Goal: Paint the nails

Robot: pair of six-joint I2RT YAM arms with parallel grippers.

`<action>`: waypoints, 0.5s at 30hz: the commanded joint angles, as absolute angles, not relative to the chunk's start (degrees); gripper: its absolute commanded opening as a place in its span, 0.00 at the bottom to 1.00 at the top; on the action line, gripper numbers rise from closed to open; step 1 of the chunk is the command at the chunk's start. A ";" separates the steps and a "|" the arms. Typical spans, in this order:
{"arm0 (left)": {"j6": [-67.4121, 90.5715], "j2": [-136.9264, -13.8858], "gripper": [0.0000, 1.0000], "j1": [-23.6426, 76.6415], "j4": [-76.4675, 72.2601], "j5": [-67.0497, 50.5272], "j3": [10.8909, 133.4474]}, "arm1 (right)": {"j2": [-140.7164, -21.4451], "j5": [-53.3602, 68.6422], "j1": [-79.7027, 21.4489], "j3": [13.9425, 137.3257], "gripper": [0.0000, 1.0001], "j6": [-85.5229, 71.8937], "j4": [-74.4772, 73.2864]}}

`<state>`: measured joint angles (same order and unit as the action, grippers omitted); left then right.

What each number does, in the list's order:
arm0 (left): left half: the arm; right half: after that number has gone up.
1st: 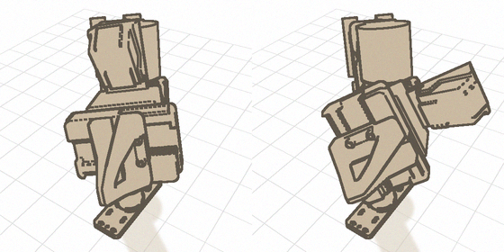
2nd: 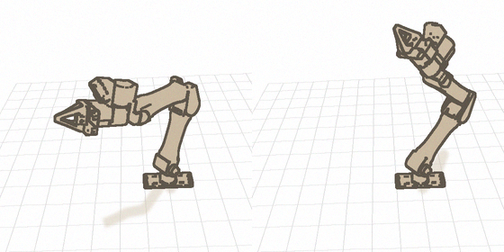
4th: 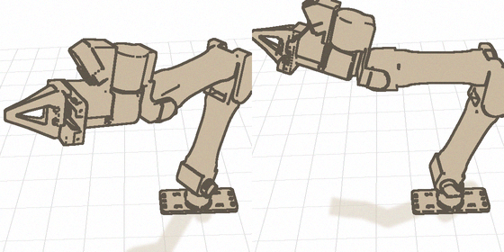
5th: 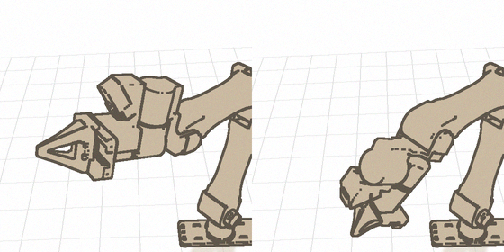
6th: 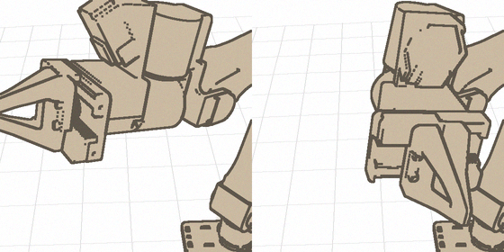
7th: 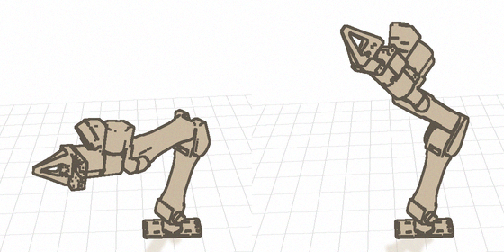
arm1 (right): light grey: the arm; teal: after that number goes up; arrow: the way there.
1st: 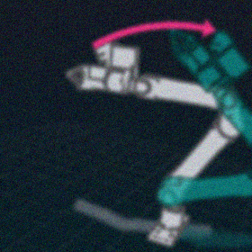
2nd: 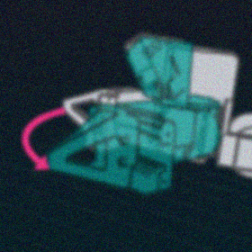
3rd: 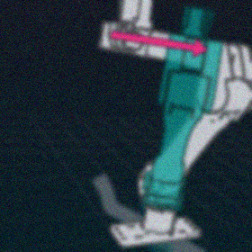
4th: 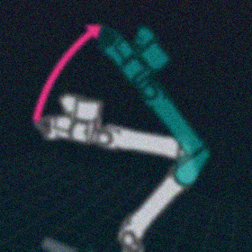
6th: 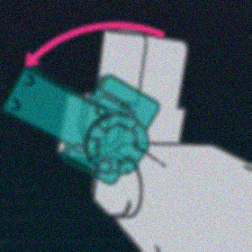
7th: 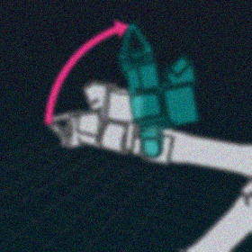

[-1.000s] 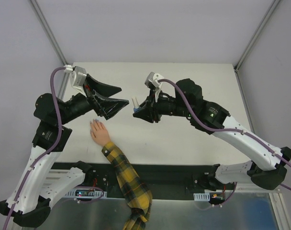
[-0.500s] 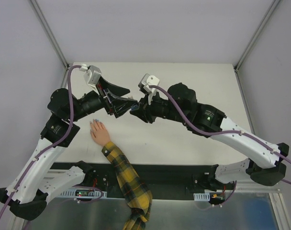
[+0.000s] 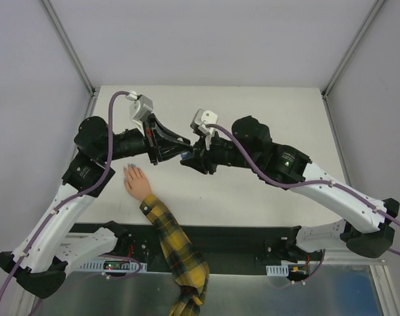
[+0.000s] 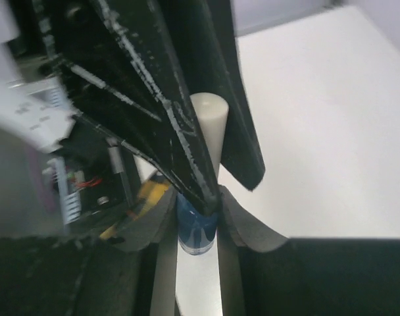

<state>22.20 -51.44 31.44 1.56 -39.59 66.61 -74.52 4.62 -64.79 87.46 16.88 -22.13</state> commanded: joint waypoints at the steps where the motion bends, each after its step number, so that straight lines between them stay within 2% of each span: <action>1: 20.73 -52.38 0.00 28.75 -5.95 -65.70 65.49 | -68.12 46.76 -60.92 81.05 0.00 16.55 -9.44; 2: 22.48 -52.21 0.00 28.39 -15.20 -73.40 64.17 | -68.72 58.42 -59.26 80.69 0.00 13.83 -6.45; 3: 28.16 -52.21 0.00 28.21 -20.77 -76.70 61.38 | -69.43 62.71 -58.89 81.21 0.01 9.36 -3.81; 6: 41.34 -53.35 0.00 28.21 -40.79 -82.86 57.84 | -70.05 67.41 -58.62 80.43 0.00 5.30 -0.29; 8: 43.68 -53.18 0.00 28.30 -43.59 -83.32 57.31 | -69.70 68.20 -57.67 79.19 0.00 3.44 2.28; 12: 33.88 -51.68 0.00 28.21 -31.41 -80.69 60.45 | -68.47 67.06 -55.64 78.14 0.00 2.64 3.25; 14: 27.46 -51.50 0.00 28.04 -15.62 -75.35 63.53 | -67.94 65.05 -54.59 77.79 0.00 2.55 3.16; 15: 21.85 -51.59 0.12 27.86 -10.42 -72.71 67.03 | -67.59 64.00 -54.32 77.96 0.00 2.90 2.21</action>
<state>35.24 -52.29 29.54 -27.49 -74.89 59.99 -72.42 55.42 -55.51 76.58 4.78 -4.03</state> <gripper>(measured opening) 0.150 0.267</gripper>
